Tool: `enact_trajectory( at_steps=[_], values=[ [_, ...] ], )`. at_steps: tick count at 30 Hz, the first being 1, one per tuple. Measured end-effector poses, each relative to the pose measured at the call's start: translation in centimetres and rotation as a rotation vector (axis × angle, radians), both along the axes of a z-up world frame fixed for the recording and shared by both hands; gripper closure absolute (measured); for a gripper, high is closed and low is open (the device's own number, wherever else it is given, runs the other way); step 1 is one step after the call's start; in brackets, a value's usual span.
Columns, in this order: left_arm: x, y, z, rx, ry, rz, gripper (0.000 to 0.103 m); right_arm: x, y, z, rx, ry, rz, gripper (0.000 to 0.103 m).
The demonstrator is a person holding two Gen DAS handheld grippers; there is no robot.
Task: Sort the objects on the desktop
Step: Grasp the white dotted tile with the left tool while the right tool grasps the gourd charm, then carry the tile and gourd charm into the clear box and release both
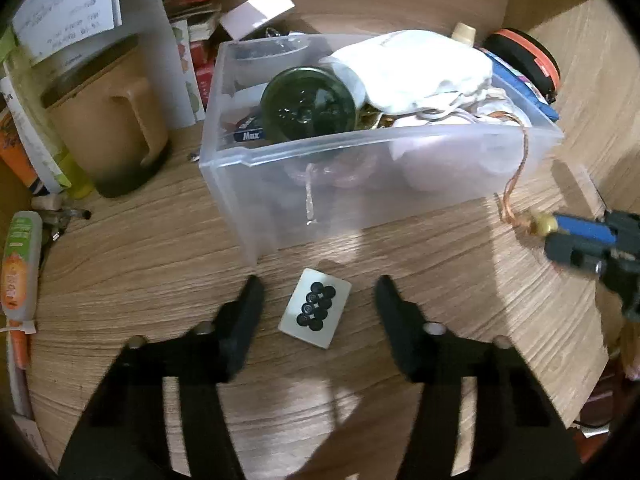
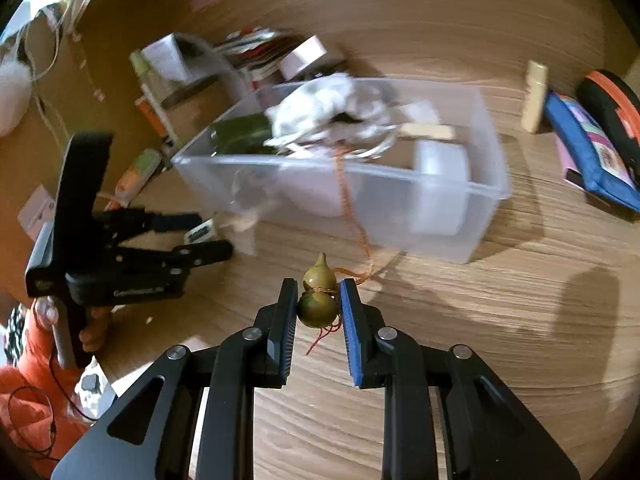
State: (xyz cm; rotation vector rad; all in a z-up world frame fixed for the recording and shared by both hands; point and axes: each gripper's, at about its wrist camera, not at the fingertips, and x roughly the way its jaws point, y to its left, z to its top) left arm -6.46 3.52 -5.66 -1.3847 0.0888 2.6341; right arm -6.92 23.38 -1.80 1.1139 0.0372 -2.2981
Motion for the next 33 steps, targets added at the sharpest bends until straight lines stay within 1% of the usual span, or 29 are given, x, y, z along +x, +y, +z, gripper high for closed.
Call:
enact_trajectory(
  at_steps=[1, 5, 7, 10, 13, 15, 17, 20, 24, 27, 33],
  values=[
    [0.1, 0.1, 0.0, -0.016, 0.005, 0.001, 0.061, -0.1, 0.4, 0.1, -0.01, 0.0, -0.011, 0.083],
    [1.0, 0.2, -0.1, -0.028, 0.011, -0.022, 0.07, -0.6, 1.4, 0.2, -0.057, -0.004, -0.033, 0.083],
    [1.6, 0.1, 0.0, -0.034, 0.017, -0.031, 0.079, -0.8, 1.5, 0.3, -0.076, -0.008, -0.035, 0.083],
    [2.1, 0.1, 0.1, -0.043, 0.028, -0.033, 0.079, -1.1, 1.6, 0.3, -0.085, -0.008, -0.041, 0.083],
    [2.0, 0.1, 0.3, -0.002, 0.024, -0.033, 0.079, -1.4, 1.6, 0.7, -0.092, 0.006, -0.044, 0.083],
    [2.1, 0.3, 0.8, 0.015, 0.04, -0.036, 0.079, -1.4, 1.8, 1.2, -0.093, 0.024, -0.046, 0.083],
    [1.9, 0.6, 1.8, 0.027, 0.065, -0.041, 0.079, -1.3, 1.9, 1.9, -0.099, 0.047, -0.051, 0.083],
    [2.2, 1.0, 3.6, 0.072, 0.103, -0.055, 0.079, -1.4, 2.2, 3.1, -0.119, 0.083, -0.059, 0.083],
    [2.1, 1.3, 5.7, 0.091, 0.165, -0.062, 0.079, -1.6, 2.1, 5.1, -0.146, 0.146, -0.066, 0.083],
    [1.9, 0.9, 7.2, 0.109, 0.205, -0.054, 0.079, -2.1, 2.0, 6.5, -0.165, 0.187, -0.07, 0.083],
    [0.8, -0.4, 9.7, 0.124, 0.278, -0.019, 0.079, -3.5, 1.9, 8.4, -0.181, 0.239, -0.077, 0.083]
  ],
)
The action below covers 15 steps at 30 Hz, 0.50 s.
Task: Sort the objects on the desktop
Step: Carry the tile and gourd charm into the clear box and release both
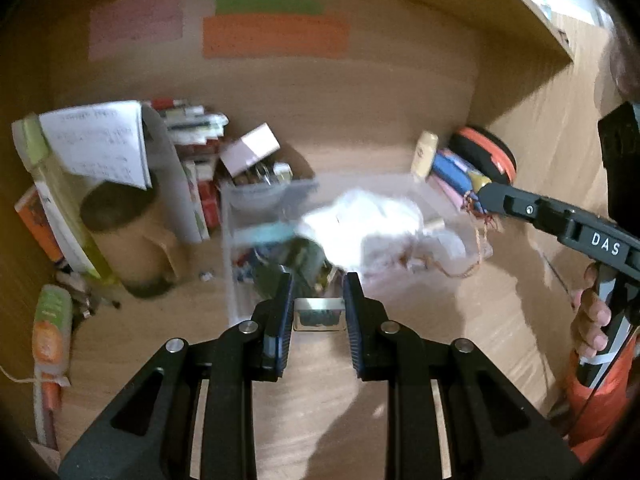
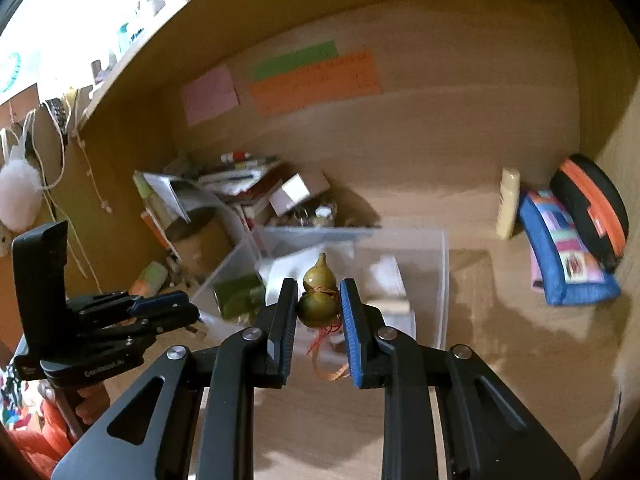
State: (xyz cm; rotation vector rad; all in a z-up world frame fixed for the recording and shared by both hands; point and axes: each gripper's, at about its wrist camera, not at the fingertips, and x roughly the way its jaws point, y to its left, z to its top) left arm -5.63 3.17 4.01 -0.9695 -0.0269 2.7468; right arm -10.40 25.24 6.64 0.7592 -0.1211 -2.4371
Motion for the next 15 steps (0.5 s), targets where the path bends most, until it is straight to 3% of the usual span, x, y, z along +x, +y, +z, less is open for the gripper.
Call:
enact_trajectory(
  at_steps=[5, 15],
  values=[
    [-1.1, -0.5, 1.1, 0.025, 0.026, 0.014, 0.079, -1.3, -0.6, 0.3, 0.004, 0.022, -0.006, 0.083],
    [-3.4, 2.1, -0.1, 0.007, -0.01, -0.047, 0.079, -3.5, -1.3, -3.7, 0.077, -0.104, 0.005, 0.083]
  ],
)
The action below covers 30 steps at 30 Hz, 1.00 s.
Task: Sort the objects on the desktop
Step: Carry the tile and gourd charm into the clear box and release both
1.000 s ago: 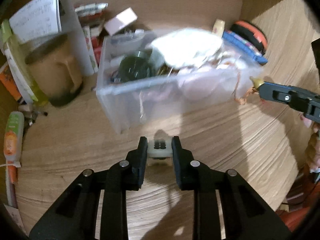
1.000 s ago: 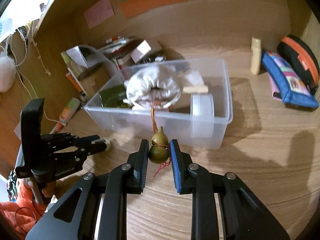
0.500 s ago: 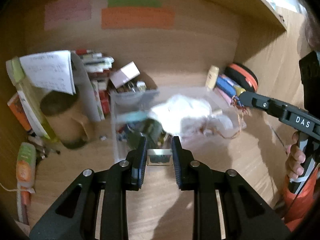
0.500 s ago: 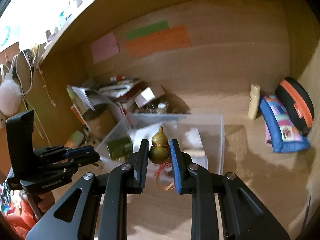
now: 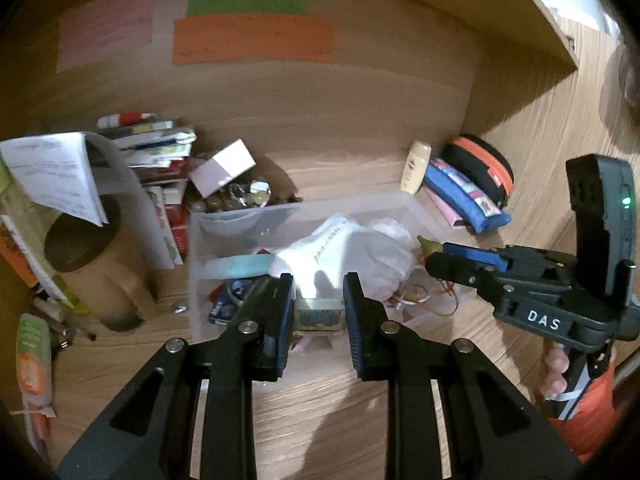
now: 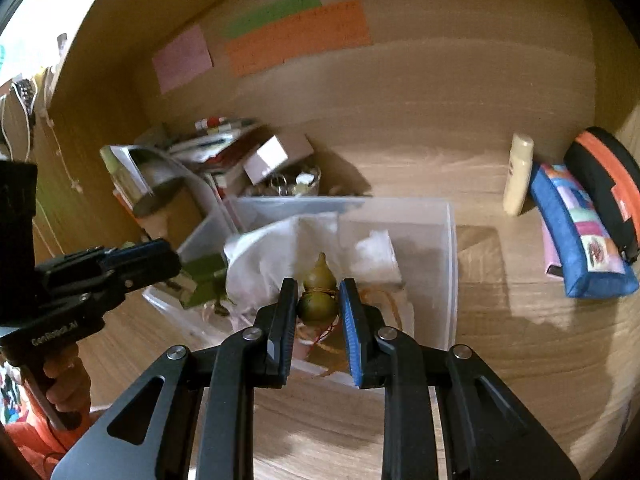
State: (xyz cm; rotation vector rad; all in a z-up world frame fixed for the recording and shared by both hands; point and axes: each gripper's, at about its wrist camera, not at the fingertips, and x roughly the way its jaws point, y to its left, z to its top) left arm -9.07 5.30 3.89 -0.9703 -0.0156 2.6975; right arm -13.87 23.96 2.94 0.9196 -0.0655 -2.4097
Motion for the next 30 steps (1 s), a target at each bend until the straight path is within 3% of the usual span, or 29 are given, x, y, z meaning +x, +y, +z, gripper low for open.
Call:
enact_trajectory(
  at_steps=[12, 17, 22, 26, 30],
  values=[
    [-1.5, 1.0, -3.1, -0.052, -0.079, 0.004, 0.079, -0.6, -0.1, -1.6, 0.041, -0.046, -0.011, 0.082],
    [-0.9, 1.1, -2.9, -0.071, -0.061, 0.001, 0.078, -0.6, -0.2, -1.6, 0.059, -0.047, -0.018, 0.08],
    [-0.1, 0.9, -1.9, -0.058, -0.029, 0.003, 0.054, -0.2, -0.2, -1.2, 0.052, -0.041, -0.019, 0.069],
    [0.4, 0.8, -1.4, -0.058, -0.008, 0.008, 0.049, 0.5, -0.4, -0.5, 0.066, -0.003, -0.038, 0.056],
    [0.9, 0.4, -0.9, -0.053, 0.008, 0.037, 0.035, 1.2, -0.3, 0.2, 0.07, 0.028, -0.049, 0.05]
  ],
)
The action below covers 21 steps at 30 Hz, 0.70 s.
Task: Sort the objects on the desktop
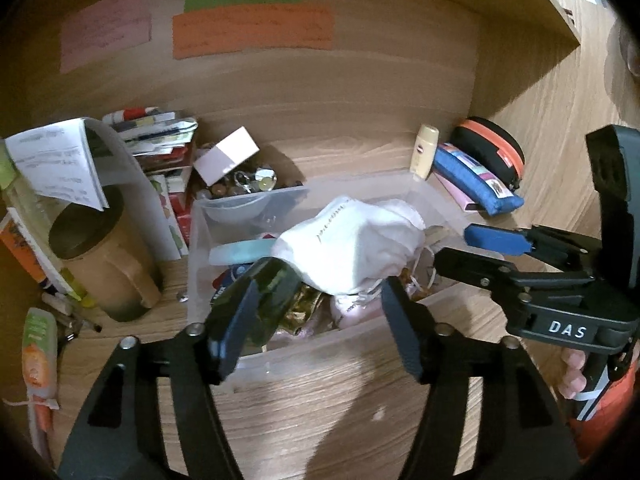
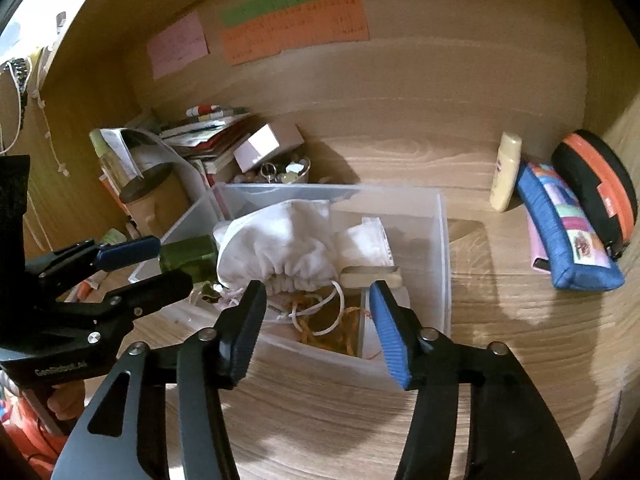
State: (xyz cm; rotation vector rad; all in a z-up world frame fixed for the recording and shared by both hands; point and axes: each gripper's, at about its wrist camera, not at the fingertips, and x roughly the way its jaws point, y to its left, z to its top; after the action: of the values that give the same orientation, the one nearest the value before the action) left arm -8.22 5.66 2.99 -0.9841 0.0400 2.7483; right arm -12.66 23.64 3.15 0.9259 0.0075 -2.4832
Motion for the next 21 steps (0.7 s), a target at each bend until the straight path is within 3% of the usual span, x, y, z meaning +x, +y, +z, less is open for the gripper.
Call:
enact_trajectory(
  at_steps=[4, 9, 11, 21],
  values=[
    [0.4, -0.5, 0.2, 0.002, 0.007, 0.034, 0.032, 0.7, 0.1, 0.4, 0.014, 0.027, -0.018, 0.037],
    [0.8, -0.9, 0.0, -0.018, -0.001, 0.096, 0.032, 1.7, 0.5, 0.7, 0.025, 0.054, -0.031, 0.033],
    [1.0, -0.8, -0.1, -0.025, -0.002, 0.119, 0.032, 2.1, 0.8, 0.8, 0.021, 0.059, -0.032, 0.023],
    [2.5, -0.3, -0.1, -0.026, 0.001, 0.157, 0.03, 4.4, 1.9, 1.7, 0.015, 0.092, -0.027, 0.022]
  ],
)
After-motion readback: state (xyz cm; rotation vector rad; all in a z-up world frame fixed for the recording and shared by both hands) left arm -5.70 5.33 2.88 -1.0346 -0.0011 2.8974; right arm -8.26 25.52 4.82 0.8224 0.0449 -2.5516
